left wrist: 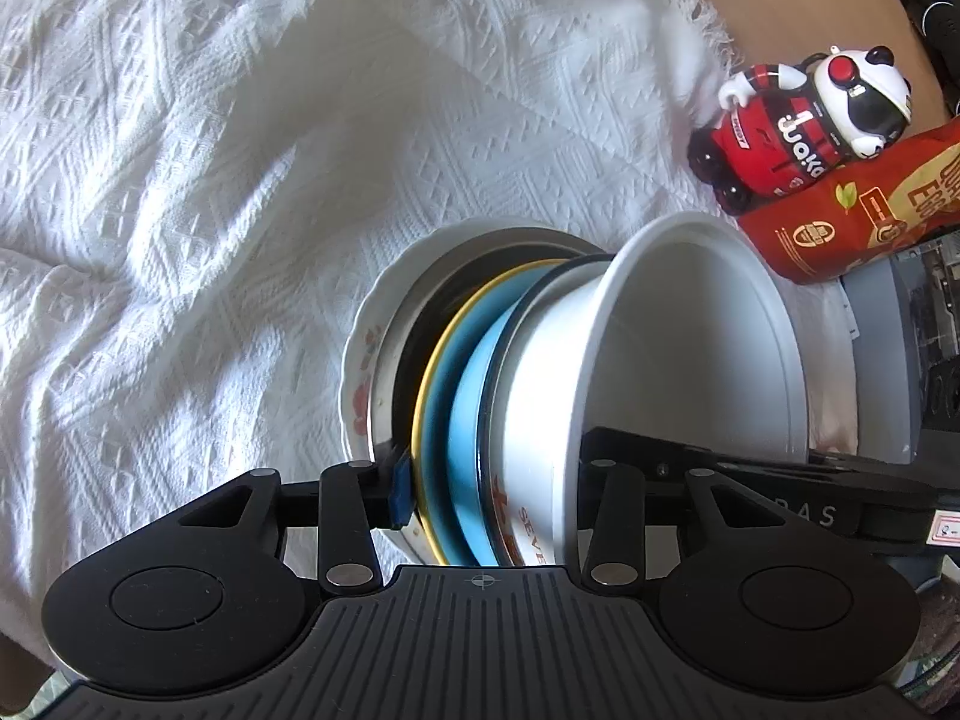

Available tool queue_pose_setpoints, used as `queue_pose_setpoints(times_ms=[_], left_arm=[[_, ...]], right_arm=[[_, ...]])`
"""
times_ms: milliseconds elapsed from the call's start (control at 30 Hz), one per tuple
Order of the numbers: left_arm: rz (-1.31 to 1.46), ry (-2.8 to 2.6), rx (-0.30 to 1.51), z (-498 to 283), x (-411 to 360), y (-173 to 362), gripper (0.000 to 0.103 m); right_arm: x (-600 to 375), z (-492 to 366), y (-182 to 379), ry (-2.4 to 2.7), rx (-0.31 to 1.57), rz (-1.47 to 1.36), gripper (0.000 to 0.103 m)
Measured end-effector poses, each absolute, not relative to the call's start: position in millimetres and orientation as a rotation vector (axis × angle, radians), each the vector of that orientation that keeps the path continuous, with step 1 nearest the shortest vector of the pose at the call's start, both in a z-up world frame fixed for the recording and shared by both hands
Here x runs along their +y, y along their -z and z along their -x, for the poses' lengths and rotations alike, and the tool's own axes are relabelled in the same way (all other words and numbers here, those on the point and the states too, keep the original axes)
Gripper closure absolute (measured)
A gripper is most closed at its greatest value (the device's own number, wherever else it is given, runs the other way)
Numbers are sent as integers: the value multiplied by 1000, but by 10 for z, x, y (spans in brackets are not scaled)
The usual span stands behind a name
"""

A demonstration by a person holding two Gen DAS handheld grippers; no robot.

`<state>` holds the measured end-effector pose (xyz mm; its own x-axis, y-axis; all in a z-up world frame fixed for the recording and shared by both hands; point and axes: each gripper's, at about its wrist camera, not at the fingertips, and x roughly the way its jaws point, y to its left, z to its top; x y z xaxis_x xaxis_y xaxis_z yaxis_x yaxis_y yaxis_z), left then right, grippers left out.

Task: Organize plates and bowls
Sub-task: 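Lift the bowl stack with both tools and carry it over the steel bowl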

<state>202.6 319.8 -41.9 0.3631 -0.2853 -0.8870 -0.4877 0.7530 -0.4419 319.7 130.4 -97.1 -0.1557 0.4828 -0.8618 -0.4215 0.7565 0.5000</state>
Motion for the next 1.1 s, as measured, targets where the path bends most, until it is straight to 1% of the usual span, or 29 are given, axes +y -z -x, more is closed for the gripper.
queue_pose_setpoints(times_ms=[500, 567, 600, 633, 667, 1100], left_arm=[[751, -203, 1186, -1886, 3225, 232, 59], [728, -211, 1171, -1873, 3227, 169, 60], [744, -185, 1152, -1865, 3238, 133, 65], [752, -172, 1144, -1867, 3243, 100, 60], [737, -174, 1145, -1878, 3234, 69, 63], [730, -180, 1139, -1907, 3146, 6, 63]], right_arm=[[1267, -3171, 834, -803, 1496, -23, 44], [1255, -3178, 819, -795, 1487, -15, 44], [1248, -3177, 781, -797, 1472, -10, 44], [1243, -3174, 738, -798, 1455, -1, 43], [1242, -3170, 691, -798, 1435, 12, 43], [1091, -3180, 529, -816, 1377, -9, 44]])
